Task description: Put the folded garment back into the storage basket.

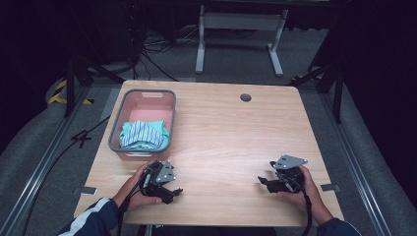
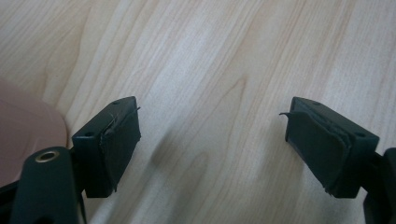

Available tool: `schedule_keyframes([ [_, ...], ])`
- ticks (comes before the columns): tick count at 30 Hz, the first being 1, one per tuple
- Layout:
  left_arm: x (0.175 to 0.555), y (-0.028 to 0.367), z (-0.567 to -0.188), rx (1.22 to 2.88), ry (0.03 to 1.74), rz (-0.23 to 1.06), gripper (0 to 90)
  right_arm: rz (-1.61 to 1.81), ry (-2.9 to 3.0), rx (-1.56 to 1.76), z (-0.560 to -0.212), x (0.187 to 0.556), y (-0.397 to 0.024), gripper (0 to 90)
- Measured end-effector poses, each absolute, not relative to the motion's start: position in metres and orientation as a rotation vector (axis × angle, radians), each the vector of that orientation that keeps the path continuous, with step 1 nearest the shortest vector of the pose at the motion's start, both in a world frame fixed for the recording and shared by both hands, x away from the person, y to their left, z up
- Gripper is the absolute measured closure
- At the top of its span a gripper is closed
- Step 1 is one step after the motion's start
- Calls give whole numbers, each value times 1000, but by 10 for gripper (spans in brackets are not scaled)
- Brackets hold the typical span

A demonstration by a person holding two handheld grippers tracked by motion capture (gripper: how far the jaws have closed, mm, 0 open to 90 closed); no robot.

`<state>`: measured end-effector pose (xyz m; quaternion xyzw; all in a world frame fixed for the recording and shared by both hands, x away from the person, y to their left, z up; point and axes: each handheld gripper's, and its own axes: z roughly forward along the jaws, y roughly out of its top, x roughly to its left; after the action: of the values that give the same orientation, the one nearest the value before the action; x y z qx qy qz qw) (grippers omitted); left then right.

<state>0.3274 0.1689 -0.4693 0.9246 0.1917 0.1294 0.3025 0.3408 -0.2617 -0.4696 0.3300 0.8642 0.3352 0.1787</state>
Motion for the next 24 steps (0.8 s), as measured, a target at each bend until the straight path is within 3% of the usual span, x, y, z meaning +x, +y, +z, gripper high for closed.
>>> schedule_keyframes([
  [12, 328, 176, -480, 2344, 623, 209, 152, 1047, 2387, 1075, -485, 332, -291, 203],
  [24, 325, 177, -483, 2306, 628, 224, 144, 1052, 2374, 1080, -486, 332, -292, 188],
])
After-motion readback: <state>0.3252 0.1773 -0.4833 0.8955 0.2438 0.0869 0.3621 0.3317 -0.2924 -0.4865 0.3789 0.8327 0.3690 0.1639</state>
